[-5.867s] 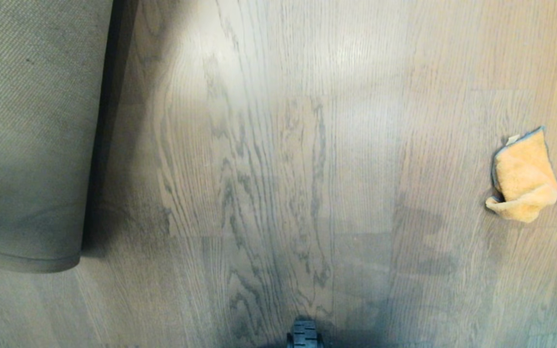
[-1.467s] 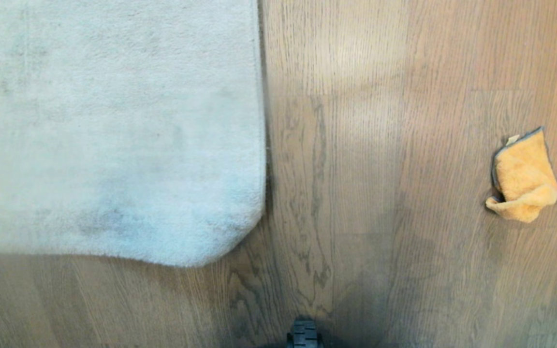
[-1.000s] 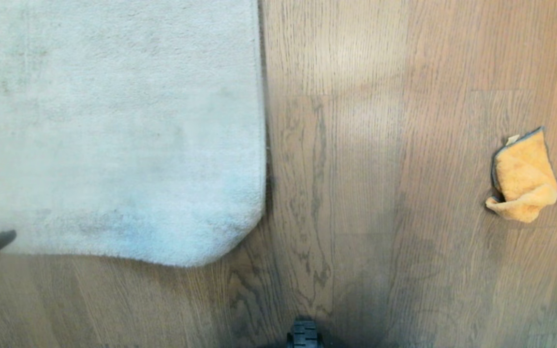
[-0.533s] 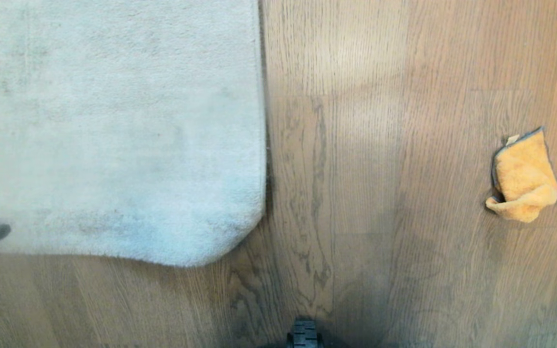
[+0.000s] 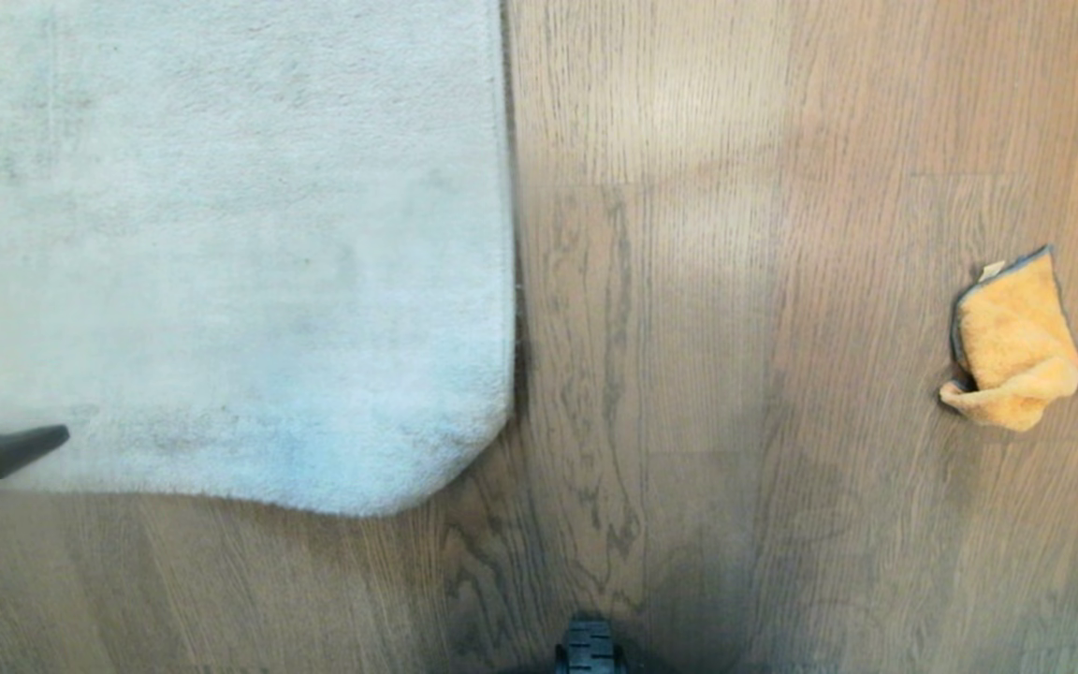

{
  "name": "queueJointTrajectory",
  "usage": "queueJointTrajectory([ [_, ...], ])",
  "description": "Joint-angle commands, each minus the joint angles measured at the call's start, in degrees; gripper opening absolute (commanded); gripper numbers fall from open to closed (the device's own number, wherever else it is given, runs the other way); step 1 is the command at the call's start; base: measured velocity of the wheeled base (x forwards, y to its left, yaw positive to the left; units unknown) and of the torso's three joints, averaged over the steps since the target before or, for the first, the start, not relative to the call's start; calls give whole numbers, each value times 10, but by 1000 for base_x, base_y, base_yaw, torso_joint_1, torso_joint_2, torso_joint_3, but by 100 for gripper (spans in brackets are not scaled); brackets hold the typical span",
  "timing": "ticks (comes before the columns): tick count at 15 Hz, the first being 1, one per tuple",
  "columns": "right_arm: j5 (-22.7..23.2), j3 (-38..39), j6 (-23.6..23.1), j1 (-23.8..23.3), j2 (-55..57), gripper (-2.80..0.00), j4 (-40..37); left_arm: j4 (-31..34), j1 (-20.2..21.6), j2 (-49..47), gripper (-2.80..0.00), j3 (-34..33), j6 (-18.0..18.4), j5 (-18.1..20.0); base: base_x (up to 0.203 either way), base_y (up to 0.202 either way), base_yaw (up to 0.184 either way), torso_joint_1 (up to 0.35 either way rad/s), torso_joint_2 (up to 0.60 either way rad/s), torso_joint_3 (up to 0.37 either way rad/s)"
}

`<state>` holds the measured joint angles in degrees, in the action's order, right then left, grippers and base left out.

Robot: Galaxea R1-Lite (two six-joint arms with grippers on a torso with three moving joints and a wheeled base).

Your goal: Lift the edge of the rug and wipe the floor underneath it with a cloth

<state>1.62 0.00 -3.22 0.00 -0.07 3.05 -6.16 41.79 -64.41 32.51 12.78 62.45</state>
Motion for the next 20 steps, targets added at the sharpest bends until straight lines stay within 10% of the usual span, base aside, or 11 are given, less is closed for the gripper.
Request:
queueJointTrajectory([
  [1,1,0,0,0,1,-280,0,1,-75,8,-280,-3,-11,-13,0,0,0,0,0,0],
  [5,1,0,0,0,1,-280,0,20,-259,-10,-280,3,-19,-141,0,0,0,0,0,0],
  [9,1,0,0,0,1,-280,0,48,-381,-39,-280,-39,-15,-183,0,0,0,0,0,0],
  [20,1,0,0,0,1,-280,0,16,-433,-256,-280,-74,123,-200,0,0,0,0,0,0],
])
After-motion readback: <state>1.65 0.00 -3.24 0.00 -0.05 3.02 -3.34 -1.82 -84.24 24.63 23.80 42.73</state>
